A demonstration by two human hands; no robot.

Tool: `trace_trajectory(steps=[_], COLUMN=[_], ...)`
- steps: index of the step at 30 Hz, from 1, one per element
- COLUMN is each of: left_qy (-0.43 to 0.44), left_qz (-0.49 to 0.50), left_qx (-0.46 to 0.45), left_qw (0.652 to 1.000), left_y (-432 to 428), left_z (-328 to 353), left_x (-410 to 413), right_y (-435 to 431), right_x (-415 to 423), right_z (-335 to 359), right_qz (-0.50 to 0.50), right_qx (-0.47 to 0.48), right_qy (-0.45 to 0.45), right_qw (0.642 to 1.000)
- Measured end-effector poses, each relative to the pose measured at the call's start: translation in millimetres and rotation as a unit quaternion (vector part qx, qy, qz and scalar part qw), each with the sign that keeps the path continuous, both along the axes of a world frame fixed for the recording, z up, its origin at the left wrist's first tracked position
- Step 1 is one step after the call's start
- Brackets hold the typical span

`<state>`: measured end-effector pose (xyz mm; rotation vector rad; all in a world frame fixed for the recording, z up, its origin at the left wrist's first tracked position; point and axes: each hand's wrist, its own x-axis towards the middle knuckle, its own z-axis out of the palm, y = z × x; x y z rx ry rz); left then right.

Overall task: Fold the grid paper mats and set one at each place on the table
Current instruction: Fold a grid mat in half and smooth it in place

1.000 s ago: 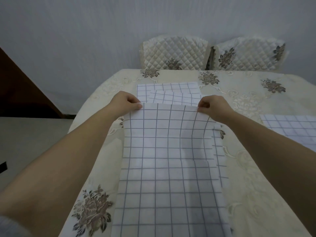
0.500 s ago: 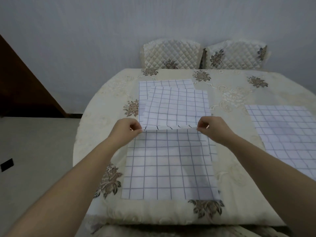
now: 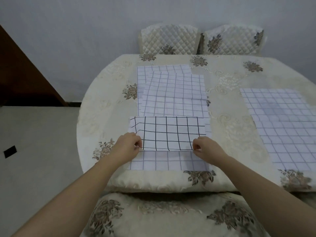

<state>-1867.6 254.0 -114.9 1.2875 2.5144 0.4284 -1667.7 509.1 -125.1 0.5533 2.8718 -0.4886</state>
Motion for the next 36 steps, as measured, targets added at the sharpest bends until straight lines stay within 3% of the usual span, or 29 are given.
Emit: trace_trajectory(steps=[9, 14, 20, 24, 27, 29, 33, 36], left_qy=[0.040, 0.033, -0.063, -0.129, -0.212, -0.277, -0.326, -0.346], left_qz=[-0.030, -0.013, 0.073, 0.237, 0.332, 0.385, 0.446, 0.441], left_qx=[-0.092, -0.097, -0.009, 0.062, 0.074, 0.102, 0.116, 0.103], left_qw=[0.995, 0.995, 0.995, 0.961, 0.916, 0.874, 0.825, 0.821], left_y=[-16, -25, -33, -22, -11, -7, -2, 1], left_z=[-24, -32, -29, -20, -15, -17, -19, -21], left_x=[32, 31, 18, 4, -6, -14, -21, -23], right_y=[-15, -16, -12, -5, 9, 16, 27, 29], right_x=[20, 24, 18, 2, -7, -9, -13, -15], right_z=[-14, -19, -14, -8, -9, -10, -15, -14], right_qz=[0.029, 0.035, -0.006, -0.153, -0.313, -0.385, -0.434, -0.470], right_qx=[-0.007, -0.019, -0.066, -0.120, -0.155, -0.184, -0.195, -0.233], right_qy=[-0.070, -0.071, -0.054, 0.037, 0.077, 0.045, 0.012, 0.011], right_qw=[0.997, 0.997, 0.996, 0.980, 0.934, 0.903, 0.879, 0.851])
